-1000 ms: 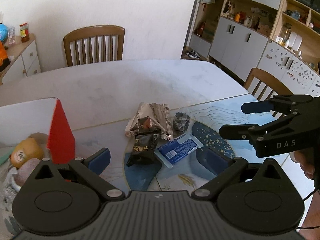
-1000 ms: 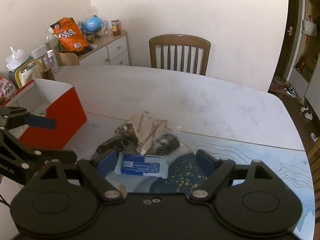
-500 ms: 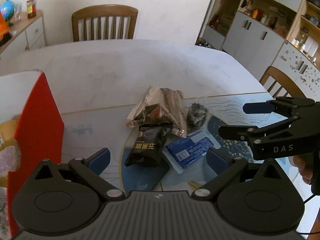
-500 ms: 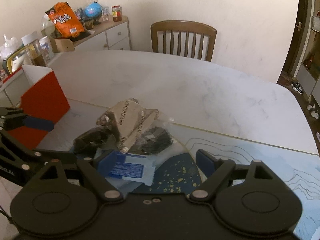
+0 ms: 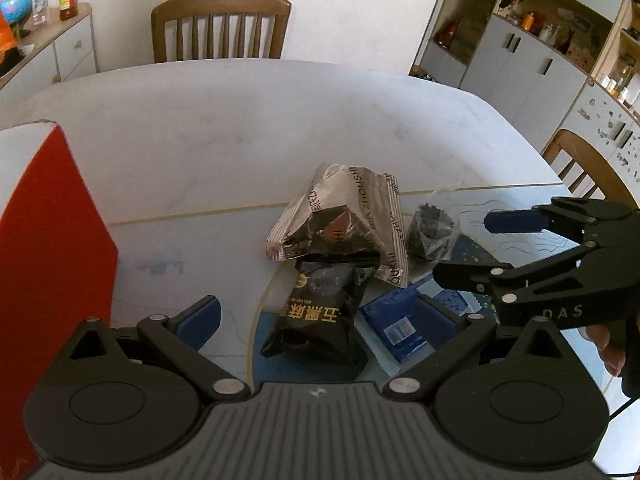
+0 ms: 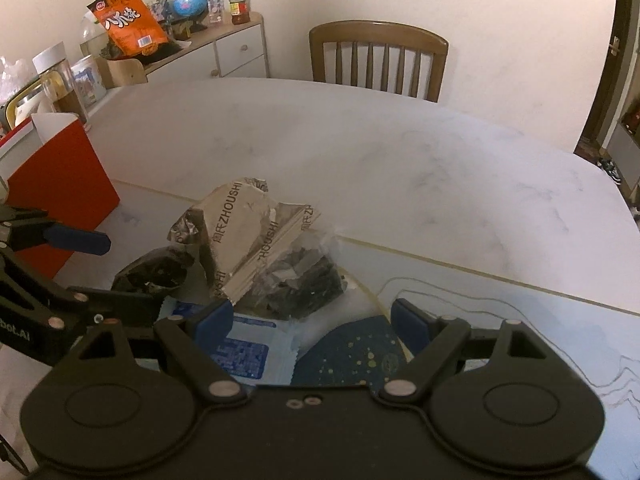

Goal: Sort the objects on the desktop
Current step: 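Grasp the black snack packet with the left gripper while the right gripper grasps the clear bag of dark items, then carry the black packet and clear bag with both grippers toward the red box, then open the left gripper to drop the black packet while the right gripper releases the clear bag, then move both tools back to the silver foil packet and blue packet on the glass tray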

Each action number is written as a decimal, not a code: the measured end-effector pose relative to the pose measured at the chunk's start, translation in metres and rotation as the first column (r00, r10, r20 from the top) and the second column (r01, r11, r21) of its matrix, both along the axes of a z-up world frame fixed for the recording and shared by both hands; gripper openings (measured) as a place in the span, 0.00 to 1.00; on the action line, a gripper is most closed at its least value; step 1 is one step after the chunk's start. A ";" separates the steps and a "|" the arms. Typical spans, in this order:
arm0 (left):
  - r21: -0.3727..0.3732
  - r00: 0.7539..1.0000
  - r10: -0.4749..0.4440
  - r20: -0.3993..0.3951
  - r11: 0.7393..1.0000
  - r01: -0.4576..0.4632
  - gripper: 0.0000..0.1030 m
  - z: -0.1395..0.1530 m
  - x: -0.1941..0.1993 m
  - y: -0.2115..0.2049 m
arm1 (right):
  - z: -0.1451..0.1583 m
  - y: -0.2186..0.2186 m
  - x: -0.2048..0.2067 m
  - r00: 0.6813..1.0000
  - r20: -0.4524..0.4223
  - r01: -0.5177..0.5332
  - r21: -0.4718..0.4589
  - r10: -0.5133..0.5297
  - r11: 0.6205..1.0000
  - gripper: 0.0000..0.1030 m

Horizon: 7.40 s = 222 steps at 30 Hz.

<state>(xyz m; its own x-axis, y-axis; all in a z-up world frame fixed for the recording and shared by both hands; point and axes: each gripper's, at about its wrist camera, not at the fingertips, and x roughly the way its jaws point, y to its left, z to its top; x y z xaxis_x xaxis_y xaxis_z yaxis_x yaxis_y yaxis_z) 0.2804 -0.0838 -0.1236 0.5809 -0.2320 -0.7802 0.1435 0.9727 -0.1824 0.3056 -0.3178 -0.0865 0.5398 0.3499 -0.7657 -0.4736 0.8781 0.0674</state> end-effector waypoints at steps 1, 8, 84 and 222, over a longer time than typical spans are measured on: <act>0.008 1.000 -0.003 0.005 1.000 0.003 1.00 -0.001 0.001 -0.001 | -0.001 0.000 0.002 1.000 -0.001 0.000 0.001 0.000 1.000 0.83; 0.024 1.000 -0.015 0.015 1.000 0.015 0.99 -0.006 0.008 -0.002 | -0.009 0.008 0.010 1.000 -0.006 -0.018 0.002 0.019 1.000 0.80; 0.004 0.984 -0.076 0.163 0.997 0.076 0.33 0.108 -0.085 0.055 | 0.104 0.063 -0.090 0.986 0.152 -0.070 0.045 0.062 0.997 0.38; 0.121 0.995 0.101 0.024 0.987 -0.103 1.00 0.098 -0.103 0.228 | 0.110 0.228 -0.106 0.956 0.161 -0.257 0.061 0.245 0.964 0.82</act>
<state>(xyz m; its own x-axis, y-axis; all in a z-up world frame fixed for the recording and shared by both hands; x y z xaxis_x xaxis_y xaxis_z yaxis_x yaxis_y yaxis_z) 0.1769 0.1443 -0.0260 0.6107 -0.0742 -0.7884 0.0443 0.9972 -0.0596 0.1999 -0.0896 0.0237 0.5336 0.5457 -0.6462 -0.6882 0.7243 0.0433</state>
